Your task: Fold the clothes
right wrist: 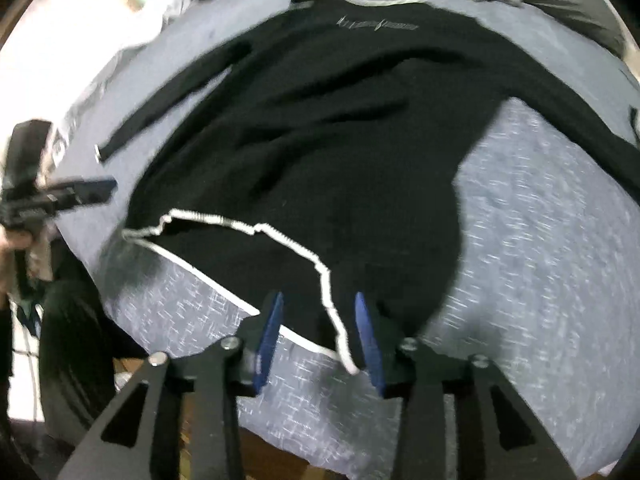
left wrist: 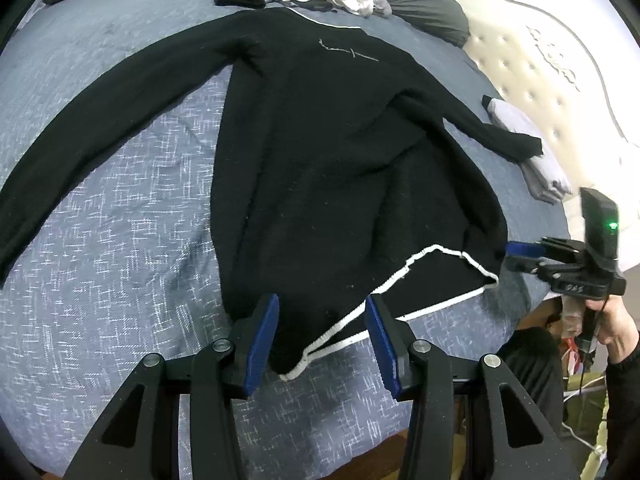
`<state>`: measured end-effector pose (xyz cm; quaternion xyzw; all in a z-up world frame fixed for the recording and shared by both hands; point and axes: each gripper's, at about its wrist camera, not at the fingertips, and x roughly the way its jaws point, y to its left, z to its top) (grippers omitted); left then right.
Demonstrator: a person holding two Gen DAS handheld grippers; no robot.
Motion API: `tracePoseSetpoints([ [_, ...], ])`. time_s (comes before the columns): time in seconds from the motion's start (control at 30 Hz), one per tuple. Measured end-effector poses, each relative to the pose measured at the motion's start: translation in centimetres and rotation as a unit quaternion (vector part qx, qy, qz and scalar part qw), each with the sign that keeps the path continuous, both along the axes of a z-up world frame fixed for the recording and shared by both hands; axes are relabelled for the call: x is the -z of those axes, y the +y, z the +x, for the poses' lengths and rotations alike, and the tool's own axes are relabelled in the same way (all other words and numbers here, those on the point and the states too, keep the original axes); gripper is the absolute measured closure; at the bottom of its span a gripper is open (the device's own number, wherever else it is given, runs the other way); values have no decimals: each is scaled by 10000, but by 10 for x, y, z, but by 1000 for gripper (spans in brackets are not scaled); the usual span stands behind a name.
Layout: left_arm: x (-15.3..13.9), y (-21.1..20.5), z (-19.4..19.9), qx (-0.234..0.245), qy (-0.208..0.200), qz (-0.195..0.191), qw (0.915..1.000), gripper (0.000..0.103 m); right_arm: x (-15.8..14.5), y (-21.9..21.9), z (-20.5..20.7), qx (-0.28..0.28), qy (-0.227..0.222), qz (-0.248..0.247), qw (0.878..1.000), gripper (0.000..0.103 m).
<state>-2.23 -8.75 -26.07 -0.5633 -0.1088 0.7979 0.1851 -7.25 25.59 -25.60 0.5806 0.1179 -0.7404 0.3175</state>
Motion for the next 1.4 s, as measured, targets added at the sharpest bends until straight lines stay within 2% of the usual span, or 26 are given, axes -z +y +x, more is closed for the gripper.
tracePoseSetpoints([
  [0.07, -1, -3, 1, -14, 4, -17, 10000, 54, 13, -12, 1, -153, 52, 346, 9993, 49],
  [0.33, 7, -16, 2, -109, -56, -11, 9999, 54, 49, -26, 1, -521, 377, 1392, 9882, 52],
  [0.4, 10, -18, 2, -129, -83, 13, 9999, 54, 51, -21, 2, -552, 481, 1499, 9860, 79],
  [0.5, 14, -21, 1, -153, -102, 22, 9998, 54, 48, -3, 0, -433, 419, 1356, 9889, 97],
  [0.83, 21, -1, -2, 49, -82, -85, 9999, 54, 13, 49, 2, -143, 827, 1043, 9910, 99],
  [0.9, 22, 11, 1, 228, -68, -224, 9995, 53, 7, 53, -1, -50, 823, 959, 9920, 99],
  [1.0, 29, 32, 4, 538, -89, -492, 9973, 46, 3, 66, -4, 148, 769, 852, 9933, 99],
  [1.23, 46, 71, 9, 950, -79, -937, 9910, 46, -6, 84, -1, 361, 770, 738, 9936, 99],
  [1.4, 53, 78, 10, 1085, -1, -1270, 9860, 46, -9, 98, 4, 505, 737, 625, 9940, 99],
])
